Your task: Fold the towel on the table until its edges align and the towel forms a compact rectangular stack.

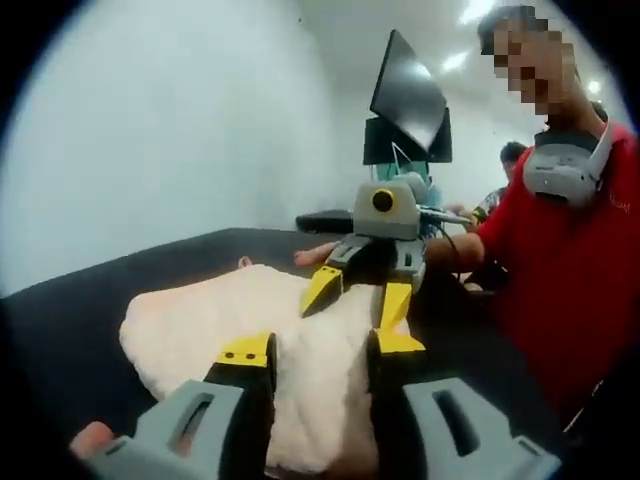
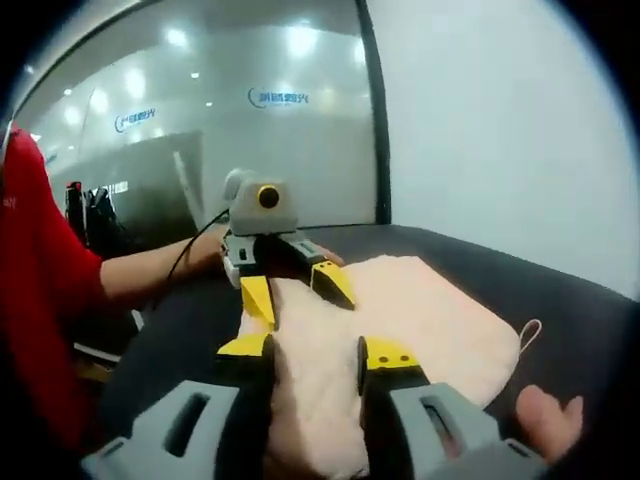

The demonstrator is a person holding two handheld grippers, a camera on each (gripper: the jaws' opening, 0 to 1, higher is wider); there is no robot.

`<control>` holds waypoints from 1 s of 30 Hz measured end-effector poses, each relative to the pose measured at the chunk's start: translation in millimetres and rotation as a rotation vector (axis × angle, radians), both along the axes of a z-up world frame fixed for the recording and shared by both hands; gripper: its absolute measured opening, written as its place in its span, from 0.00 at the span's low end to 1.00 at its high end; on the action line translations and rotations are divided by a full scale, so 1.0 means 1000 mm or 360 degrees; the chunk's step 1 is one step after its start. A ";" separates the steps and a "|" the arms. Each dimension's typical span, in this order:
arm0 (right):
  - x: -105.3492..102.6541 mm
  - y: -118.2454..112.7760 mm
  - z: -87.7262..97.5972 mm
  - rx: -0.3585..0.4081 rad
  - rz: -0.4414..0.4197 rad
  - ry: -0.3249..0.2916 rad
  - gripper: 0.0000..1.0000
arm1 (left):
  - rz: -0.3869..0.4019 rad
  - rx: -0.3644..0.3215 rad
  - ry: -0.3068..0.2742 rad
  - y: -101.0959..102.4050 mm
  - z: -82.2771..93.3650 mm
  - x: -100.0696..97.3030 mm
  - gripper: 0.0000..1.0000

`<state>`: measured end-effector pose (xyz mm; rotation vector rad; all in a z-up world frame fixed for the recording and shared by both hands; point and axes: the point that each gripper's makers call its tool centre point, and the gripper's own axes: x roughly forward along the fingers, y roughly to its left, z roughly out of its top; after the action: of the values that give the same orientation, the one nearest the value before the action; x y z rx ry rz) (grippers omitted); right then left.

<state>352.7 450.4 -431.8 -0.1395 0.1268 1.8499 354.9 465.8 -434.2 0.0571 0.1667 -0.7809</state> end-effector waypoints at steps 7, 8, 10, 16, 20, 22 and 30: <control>0.043 -0.002 0.027 0.0137 -0.0191 0.0161 0.33 | 0.0075 -0.0184 -0.0214 0.014 0.041 0.010 0.45; 0.054 0.001 0.034 0.0193 -0.0258 0.0191 0.32 | 0.0089 -0.0299 -0.0264 0.018 0.056 0.011 0.45; 0.070 0.004 0.039 0.0214 -0.0347 0.0241 0.32 | 0.0269 -0.0397 -0.0336 0.043 0.070 0.025 0.46; 0.085 0.012 0.022 0.0098 -0.0468 0.0238 0.23 | 0.0567 -0.0051 -0.0063 0.068 0.012 0.058 0.33; 0.076 0.019 -0.008 -0.0095 -0.0474 0.0160 0.25 | 0.0606 -0.0065 0.0092 0.068 -0.004 0.060 0.34; 0.077 0.021 -0.008 -0.0079 -0.0492 0.0141 0.25 | 0.0617 -0.0066 0.0103 0.070 -0.006 0.059 0.34; 0.084 -0.032 0.040 -0.0020 -0.0574 0.0733 0.26 | 0.0910 -0.0107 0.0329 0.098 0.018 0.039 0.30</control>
<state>436.5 418.4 -392.0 0.2881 0.4536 1.4923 393.5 563.8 -416.0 -0.1322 0.3353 -0.2190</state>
